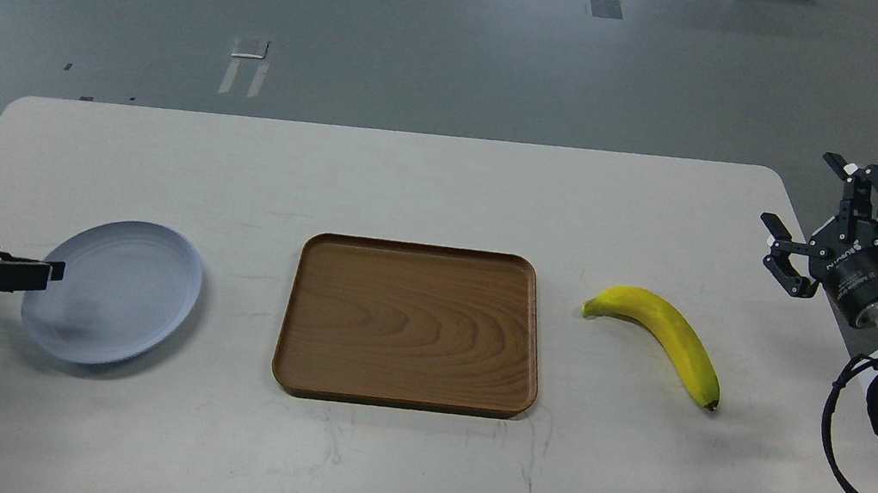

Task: Place banana on plate with both arms
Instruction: 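Lower the left gripper to the blue plate rim and grasp it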

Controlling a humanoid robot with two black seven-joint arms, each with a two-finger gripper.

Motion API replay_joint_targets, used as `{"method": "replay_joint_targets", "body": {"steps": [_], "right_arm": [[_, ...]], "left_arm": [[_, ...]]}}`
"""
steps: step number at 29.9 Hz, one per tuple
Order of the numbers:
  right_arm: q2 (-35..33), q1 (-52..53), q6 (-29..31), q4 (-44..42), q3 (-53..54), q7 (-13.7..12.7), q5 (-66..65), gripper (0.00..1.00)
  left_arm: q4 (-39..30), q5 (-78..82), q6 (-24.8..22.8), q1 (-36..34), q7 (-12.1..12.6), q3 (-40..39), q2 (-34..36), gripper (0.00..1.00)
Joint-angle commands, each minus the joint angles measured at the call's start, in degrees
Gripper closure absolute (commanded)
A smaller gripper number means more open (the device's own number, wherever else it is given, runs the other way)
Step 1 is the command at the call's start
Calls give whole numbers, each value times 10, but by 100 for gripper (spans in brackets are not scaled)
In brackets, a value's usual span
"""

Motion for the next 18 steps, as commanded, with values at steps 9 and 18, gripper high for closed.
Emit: {"method": "replay_joint_targets", "body": {"steps": [9,18], "right_arm": [[-3,-2,0,0,0,0,0,0],[-3,0,0,-1,0,0,0,0]], "left_arm": [[33,-10,1,11,0,2,-22,16],[38,-20,1,19,0,2,-25,34]]}}
